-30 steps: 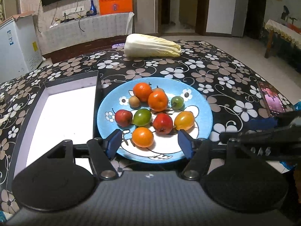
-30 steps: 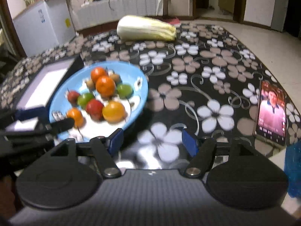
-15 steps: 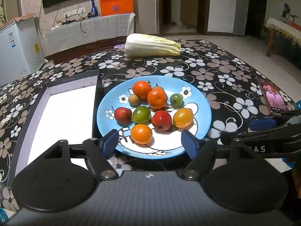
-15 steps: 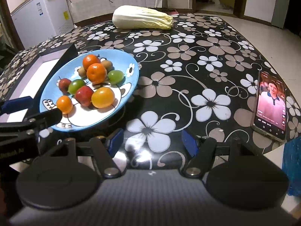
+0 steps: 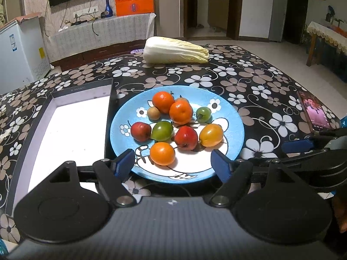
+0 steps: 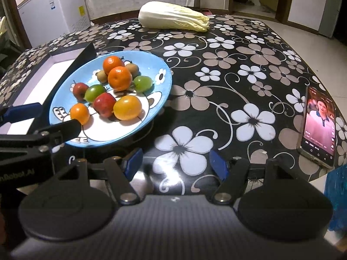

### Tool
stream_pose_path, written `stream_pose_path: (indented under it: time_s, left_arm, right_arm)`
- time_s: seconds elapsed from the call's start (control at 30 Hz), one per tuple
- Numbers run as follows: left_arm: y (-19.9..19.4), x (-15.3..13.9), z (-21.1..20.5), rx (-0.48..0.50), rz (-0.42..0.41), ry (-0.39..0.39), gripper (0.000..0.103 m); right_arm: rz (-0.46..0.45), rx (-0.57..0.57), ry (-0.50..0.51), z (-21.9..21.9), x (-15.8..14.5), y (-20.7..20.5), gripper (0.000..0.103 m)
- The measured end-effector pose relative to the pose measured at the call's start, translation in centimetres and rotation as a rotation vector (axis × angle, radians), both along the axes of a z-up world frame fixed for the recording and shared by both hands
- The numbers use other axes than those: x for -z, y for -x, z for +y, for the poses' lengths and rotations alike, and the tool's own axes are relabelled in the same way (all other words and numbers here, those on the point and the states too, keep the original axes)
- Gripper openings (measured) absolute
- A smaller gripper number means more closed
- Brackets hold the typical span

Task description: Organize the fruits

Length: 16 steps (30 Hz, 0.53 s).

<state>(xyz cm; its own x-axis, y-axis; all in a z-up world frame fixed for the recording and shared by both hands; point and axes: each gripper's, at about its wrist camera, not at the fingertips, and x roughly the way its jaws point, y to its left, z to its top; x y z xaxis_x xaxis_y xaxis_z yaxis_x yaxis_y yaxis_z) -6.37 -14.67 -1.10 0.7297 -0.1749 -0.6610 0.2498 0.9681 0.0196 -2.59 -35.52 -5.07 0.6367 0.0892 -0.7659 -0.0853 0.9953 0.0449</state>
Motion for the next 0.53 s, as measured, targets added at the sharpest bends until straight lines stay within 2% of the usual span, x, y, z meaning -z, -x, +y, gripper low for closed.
stream_pose_path:
  time_s: [0.53]
  left_arm:
    - [0.40, -0.12, -0.30, 0.023, -0.020, 0.006, 0.081]
  right_arm:
    - [0.005, -0.003, 0.003, 0.13, 0.10, -0.04, 0.070]
